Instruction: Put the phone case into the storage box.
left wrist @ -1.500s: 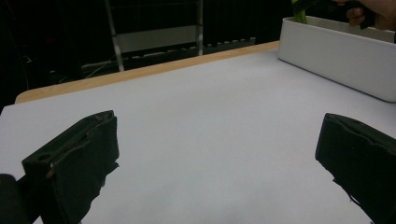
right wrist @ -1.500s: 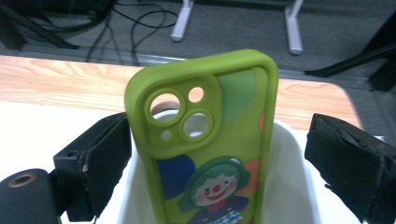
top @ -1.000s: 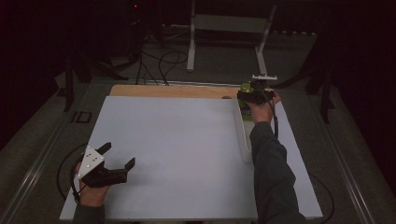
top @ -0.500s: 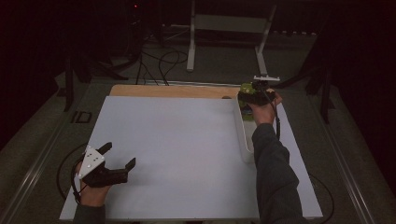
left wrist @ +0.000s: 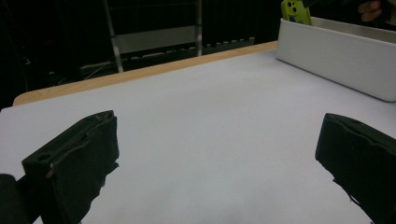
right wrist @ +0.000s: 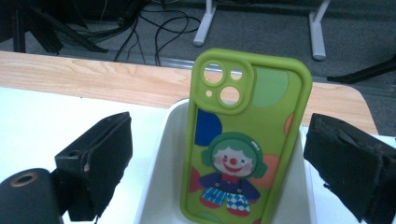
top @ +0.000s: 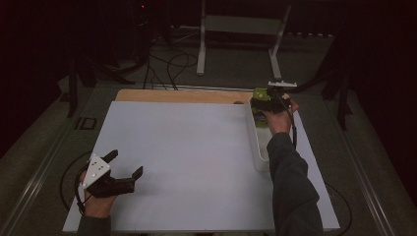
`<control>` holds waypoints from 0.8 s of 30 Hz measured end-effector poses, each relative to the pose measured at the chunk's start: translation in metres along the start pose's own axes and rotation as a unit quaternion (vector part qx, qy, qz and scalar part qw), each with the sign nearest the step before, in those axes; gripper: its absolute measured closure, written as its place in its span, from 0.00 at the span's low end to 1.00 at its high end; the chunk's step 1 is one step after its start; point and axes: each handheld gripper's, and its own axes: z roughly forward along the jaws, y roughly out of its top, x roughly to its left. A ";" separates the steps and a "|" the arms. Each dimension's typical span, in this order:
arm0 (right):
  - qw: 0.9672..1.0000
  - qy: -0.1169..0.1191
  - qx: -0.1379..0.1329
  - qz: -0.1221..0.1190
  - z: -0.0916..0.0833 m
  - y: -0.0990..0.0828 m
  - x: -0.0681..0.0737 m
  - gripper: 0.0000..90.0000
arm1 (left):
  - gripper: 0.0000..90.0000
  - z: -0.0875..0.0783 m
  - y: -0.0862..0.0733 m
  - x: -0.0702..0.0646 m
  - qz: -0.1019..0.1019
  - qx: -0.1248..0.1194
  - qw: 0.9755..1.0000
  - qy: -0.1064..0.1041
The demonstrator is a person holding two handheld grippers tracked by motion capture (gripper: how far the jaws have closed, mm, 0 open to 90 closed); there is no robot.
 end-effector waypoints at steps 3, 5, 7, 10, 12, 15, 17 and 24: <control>1.000 0.004 0.000 -0.002 -0.003 -0.001 0.000 0.09 | 0.00 0.000 0.000 0.000 0.000 0.000 1.000 0.000; 1.000 0.007 -0.002 -0.005 -0.006 -0.002 0.001 0.09 | 0.00 0.001 0.000 0.000 0.001 0.001 1.000 -0.001; 1.000 0.011 -0.003 -0.004 -0.008 -0.002 0.001 0.09 | 0.00 0.001 0.000 -0.001 0.001 0.001 1.000 -0.001; 1.000 0.017 -0.005 -0.008 -0.012 -0.003 0.003 0.09 | 0.00 0.001 0.000 0.000 0.001 0.002 1.000 0.000; 1.000 0.021 -0.006 -0.011 -0.014 -0.004 0.005 0.09 | 0.00 0.001 0.000 -0.001 0.001 0.002 1.000 -0.001; 1.000 0.026 -0.008 -0.015 -0.019 -0.005 0.006 0.09 | 0.00 0.001 0.000 -0.001 0.002 0.002 1.000 -0.001; 0.999 0.027 -0.008 -0.017 -0.021 -0.005 0.007 0.09 | 0.00 0.001 0.000 -0.001 0.003 0.002 1.000 -0.001; 0.998 0.043 -0.016 -0.033 -0.033 -0.011 0.012 0.09 | 0.00 0.001 0.000 -0.001 0.003 0.004 1.000 -0.002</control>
